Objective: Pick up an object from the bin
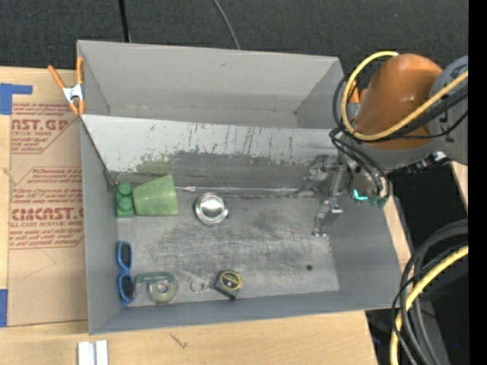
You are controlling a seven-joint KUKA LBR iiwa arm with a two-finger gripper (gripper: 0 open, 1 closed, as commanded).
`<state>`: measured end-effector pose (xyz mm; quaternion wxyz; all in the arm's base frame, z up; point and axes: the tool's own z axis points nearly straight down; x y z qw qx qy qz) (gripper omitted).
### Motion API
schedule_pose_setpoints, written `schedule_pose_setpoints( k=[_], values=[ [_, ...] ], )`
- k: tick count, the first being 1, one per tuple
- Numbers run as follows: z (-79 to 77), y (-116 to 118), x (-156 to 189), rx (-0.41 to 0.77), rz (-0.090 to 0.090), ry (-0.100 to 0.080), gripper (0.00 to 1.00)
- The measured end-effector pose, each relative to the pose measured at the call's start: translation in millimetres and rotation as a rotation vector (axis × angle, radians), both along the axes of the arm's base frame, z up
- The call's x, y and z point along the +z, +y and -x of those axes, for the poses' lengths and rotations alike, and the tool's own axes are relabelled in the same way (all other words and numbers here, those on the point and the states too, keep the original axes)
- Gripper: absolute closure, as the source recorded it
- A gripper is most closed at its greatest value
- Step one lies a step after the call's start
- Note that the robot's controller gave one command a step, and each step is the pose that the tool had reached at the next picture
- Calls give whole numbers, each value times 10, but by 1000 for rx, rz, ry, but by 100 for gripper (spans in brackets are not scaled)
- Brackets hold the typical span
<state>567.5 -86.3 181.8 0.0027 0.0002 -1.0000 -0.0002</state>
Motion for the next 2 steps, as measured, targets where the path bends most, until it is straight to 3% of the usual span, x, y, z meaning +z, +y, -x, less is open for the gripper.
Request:
schedule_pose_setpoints(
  k=[1,2],
  values=[
    [801,378,-461,-84,-2,6,0],
    [89,1094,-604,48,-3,-11,0]
  ],
)
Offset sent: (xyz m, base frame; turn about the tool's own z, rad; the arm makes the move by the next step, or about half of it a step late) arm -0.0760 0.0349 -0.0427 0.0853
